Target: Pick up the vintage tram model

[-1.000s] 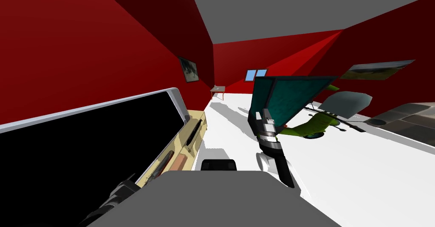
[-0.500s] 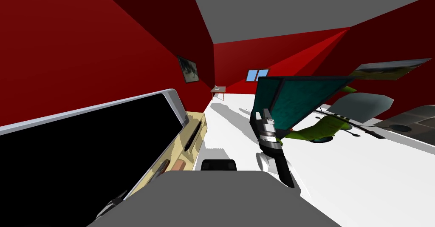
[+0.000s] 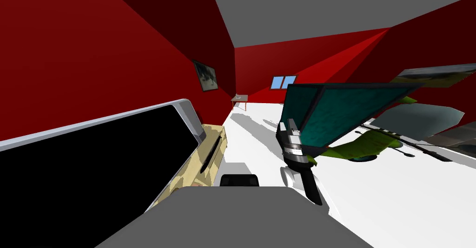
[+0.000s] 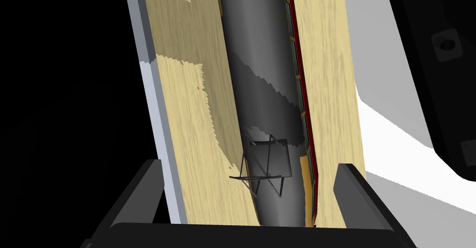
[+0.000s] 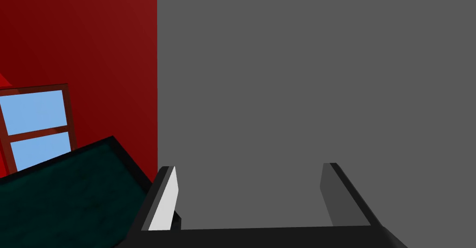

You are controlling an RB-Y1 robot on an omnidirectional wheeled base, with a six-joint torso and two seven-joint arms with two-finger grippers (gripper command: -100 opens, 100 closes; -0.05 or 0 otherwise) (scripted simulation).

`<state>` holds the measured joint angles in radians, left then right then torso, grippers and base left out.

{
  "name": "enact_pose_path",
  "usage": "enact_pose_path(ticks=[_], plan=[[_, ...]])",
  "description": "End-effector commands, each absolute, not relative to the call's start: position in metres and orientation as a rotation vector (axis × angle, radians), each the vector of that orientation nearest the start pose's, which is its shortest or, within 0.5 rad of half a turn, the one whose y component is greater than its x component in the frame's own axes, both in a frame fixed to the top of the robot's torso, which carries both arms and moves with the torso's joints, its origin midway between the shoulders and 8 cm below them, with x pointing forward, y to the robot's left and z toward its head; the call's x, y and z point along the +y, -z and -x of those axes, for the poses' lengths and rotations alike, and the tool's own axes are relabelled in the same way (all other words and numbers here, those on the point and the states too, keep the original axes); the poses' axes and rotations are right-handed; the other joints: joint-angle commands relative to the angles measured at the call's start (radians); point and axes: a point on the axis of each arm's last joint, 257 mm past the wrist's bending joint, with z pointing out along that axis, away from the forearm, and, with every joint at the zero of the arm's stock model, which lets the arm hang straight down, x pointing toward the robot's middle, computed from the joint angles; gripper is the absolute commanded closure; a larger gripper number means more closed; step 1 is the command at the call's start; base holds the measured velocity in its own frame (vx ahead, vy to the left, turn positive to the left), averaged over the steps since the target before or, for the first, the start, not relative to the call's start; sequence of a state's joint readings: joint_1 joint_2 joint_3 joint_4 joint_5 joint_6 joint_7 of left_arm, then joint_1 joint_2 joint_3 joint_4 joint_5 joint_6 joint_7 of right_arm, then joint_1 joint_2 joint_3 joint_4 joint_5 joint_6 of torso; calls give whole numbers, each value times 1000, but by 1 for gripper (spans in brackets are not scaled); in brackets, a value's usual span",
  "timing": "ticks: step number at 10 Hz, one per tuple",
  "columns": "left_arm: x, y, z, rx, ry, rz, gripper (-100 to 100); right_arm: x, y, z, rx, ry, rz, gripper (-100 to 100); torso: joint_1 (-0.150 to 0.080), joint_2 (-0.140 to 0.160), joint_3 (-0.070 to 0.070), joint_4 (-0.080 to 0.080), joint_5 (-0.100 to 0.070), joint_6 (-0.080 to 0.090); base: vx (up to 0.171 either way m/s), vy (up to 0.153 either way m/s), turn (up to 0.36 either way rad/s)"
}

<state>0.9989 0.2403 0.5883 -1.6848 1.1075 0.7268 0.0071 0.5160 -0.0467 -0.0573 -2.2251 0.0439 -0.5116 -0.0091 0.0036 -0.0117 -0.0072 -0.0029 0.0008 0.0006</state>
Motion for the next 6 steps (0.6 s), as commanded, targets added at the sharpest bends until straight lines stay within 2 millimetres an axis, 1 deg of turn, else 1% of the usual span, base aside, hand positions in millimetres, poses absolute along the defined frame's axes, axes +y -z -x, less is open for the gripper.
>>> enact_pose_path(ticks=[1, 2, 3, 5, 6], plan=[[517, 453, 52, 555, 395, 2803, -100, -294, 2, -349, 710, -1208, -638, 0, 0, 0, 0, 0, 0, 0, 162, 57, 15], [510, 459, 72, 539, 355, 2849, -100, -294, 2, -349, 710, -1208, -638, 0, 1, 1, 1, 0, 0, 0, 215, 66, 11], [509, 459, 72, 541, 354, 2855, -100, -294, 2, -349, 710, -1208, -639, 0, 1, -1, 0, 0, 0, 0, 166, 42, 3], [491, 469, 110, 523, 278, 2947, -100, -294, 2, -349, 710, -1208, -638, 0, 0, 2, 1, 1, 0, 0, 159, 58, 4], [491, 469, 110, 523, 278, 2947, -100, -294, 2, -349, 710, -1208, -638, 0, 1, 1, 1, 0, 0, 0, 140, 44, 2]])
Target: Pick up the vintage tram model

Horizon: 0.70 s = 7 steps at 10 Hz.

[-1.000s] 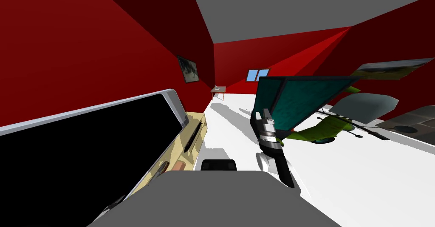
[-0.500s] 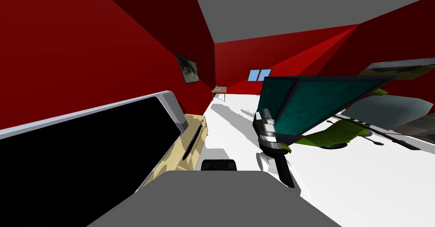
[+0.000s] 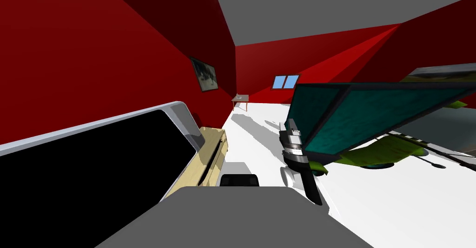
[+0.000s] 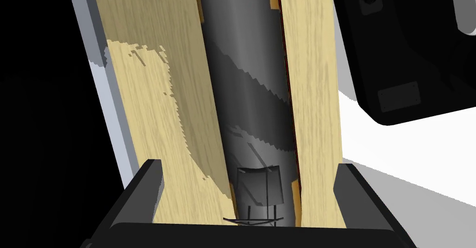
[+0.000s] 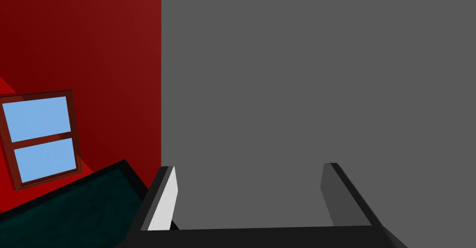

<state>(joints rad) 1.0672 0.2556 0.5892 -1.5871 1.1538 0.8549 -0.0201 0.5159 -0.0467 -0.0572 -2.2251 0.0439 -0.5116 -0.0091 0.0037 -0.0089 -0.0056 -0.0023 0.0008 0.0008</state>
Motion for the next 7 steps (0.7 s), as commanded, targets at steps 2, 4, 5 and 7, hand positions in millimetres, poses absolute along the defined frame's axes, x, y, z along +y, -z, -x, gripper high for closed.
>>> enact_pose_path(ticks=[2, 4, 5, 7], plan=[[475, 476, 140, 516, 210, 3022, -100, -294, 2, -349, 710, -1208, -638, 0, -1, 0, 0, 0, 0, 0, 160, 48, -3], [461, 481, 163, 515, 158, 3078, -100, -294, 2, -349, 710, -1208, -638, 0, 1, -2, -1, 0, 0, 0, 163, 66, -6], [451, 483, 176, 514, 127, 3111, -100, -294, 2, -349, 710, -1208, -638, 0, 1, -1, 0, 0, 0, 0, 165, 77, -10], [451, 480, 173, 513, 133, 3105, -100, -294, 2, -349, 710, -1208, -638, 0, 1, 2, 1, 0, 0, 0, 74, 38, -3]])
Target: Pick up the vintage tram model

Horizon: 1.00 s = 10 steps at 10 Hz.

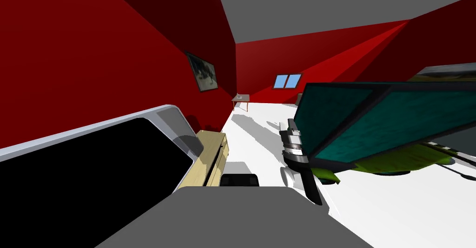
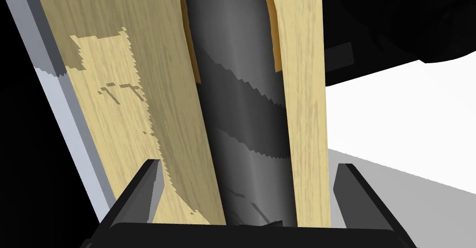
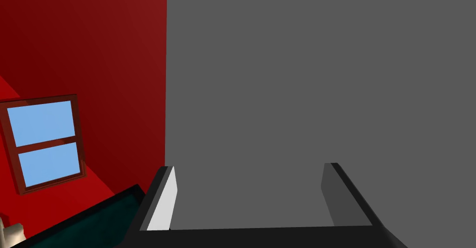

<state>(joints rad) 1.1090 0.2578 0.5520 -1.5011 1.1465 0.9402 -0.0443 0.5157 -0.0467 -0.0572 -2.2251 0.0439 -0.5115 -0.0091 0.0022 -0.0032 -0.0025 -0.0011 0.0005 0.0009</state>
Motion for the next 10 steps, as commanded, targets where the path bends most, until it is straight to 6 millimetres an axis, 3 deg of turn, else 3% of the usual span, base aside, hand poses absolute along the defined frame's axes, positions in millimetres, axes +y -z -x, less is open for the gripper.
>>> enact_pose_path(ticks=[1, 2, 5, 10], plan=[[451, 480, 173, 514, 132, 3107, 0, -294, 2, -349, 710, -1209, -638, 0, 0, 0, 0, 0, 0, 0, 9, 5, -1], [460, 486, 167, 444, 131, 3115, -100, -294, 2, -349, 710, -1209, -638, 0, -1, 3, 2, 1, 0, 0, -101, -62, -377], [474, 494, 157, 337, 131, 3125, -100, -294, 2, -349, 709, -1209, -638, 0, -6, 16, 9, 4, -1, 0, -180, -79, -242], [497, 505, 138, 154, 136, 3133, -100, -294, 2, -349, 709, -1209, -638, 0, -6, 13, 8, 3, -1, 0, -139, -91, -231]])
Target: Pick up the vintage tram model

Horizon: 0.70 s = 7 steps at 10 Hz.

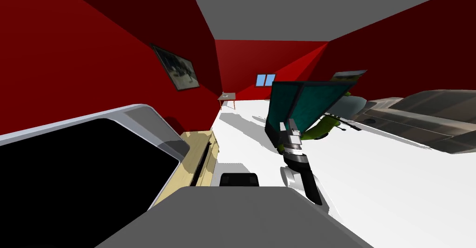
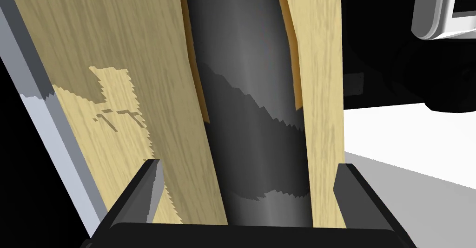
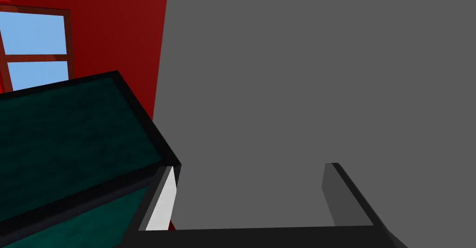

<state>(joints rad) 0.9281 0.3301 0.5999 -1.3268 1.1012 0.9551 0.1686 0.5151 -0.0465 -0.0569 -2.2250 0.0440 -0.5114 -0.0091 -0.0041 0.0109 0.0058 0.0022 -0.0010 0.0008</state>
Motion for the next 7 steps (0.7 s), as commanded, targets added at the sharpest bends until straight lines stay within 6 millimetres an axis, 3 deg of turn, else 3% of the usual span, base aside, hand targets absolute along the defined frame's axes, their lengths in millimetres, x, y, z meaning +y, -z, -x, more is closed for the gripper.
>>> enact_pose_path(ticks=[1, 2, 6, 7], plan=[[494, 504, 140, 182, 135, 3132, -100, -294, 2, -349, 709, -1209, -638, 0, 0, 0, 0, 0, 0, 0, -63, -41, -43], [494, 504, 140, 174, 135, 3133, 100, -294, 2, -349, 710, -1209, -638, 0, 3, -3, -2, -1, 1, -1, -11, -8, 11], [495, 504, 138, 174, 141, 3131, 100, -294, 2, -349, 710, -1208, -638, 0, 10, -9, -6, -3, 3, -1, -1, -2, 0], [495, 504, 138, 174, 141, 3131, 0, -294, 2, -349, 710, -1209, -638, 0, 10, -9, -6, -3, 3, -1, 0, 0, 0]])
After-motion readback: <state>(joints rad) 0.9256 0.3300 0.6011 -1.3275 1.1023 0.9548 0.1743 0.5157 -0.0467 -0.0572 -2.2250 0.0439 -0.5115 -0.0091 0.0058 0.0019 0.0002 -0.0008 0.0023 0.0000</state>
